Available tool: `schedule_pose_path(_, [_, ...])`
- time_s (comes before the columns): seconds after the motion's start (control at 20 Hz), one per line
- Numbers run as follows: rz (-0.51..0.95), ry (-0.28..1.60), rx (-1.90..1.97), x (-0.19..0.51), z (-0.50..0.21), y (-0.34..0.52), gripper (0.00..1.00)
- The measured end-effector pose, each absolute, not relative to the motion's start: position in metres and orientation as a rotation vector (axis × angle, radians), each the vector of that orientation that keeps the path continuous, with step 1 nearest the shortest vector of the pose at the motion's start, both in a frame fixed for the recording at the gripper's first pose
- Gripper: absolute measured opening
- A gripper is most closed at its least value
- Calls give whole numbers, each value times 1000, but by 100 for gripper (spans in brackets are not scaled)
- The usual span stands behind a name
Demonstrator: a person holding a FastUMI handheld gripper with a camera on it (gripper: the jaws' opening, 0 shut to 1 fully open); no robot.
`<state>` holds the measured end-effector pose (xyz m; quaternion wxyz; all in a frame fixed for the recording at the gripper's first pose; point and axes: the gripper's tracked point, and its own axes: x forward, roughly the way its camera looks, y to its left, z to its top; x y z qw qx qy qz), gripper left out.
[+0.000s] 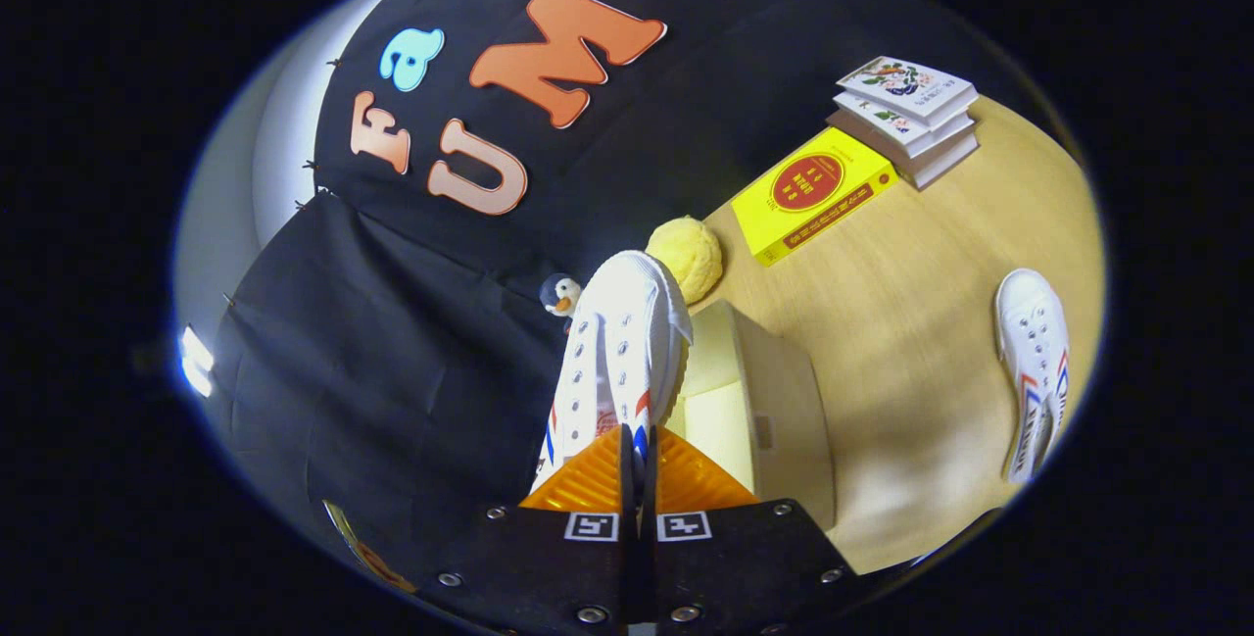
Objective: Open the storage box then place both shoes into the box .Put the left shoe in first, then the right shoe, with the right side of both shoes facing outward in a uniform manner.
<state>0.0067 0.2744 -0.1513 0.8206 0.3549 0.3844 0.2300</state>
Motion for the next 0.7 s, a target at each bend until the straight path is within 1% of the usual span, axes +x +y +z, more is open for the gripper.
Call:
schedule_pose_path(0.25, [466, 883, 701, 0, -200, 330, 0])
schedule_pose_path(0.4, [392, 909, 574, 4, -233, 338, 0])
schedule_pose_path(0.7, [372, 962, 437, -5, -264, 357, 0])
